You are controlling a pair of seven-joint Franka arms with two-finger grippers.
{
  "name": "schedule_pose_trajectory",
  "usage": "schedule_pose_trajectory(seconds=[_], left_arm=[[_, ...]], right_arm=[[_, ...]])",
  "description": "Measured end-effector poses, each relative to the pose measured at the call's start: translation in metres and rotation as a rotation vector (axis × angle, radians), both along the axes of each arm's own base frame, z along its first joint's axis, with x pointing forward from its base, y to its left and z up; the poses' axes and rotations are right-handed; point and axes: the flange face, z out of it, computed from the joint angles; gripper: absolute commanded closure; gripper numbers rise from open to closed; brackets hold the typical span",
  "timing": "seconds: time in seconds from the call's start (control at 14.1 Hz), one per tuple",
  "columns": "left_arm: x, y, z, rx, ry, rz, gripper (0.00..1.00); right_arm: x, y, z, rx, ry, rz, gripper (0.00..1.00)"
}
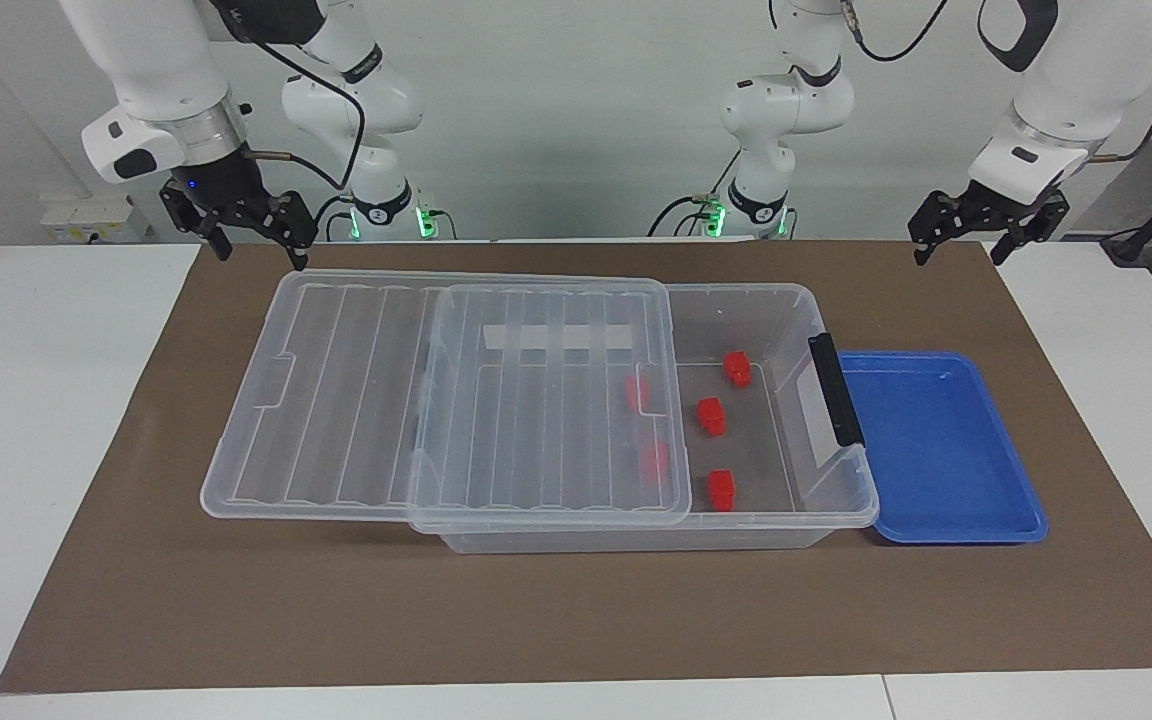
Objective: Place red block in blue tray from box
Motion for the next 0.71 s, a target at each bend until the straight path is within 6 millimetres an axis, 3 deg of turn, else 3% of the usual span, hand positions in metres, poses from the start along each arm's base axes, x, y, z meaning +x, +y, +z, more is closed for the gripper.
schedule_pose_trajectory(seconds=[0.71], left_arm=[[0.0, 0.0, 0.0, 0.0, 0.0, 0.0, 0.0]], right_arm=[[0.009, -0.015, -0.01, 0.0, 0.024, -0.027, 0.0]])
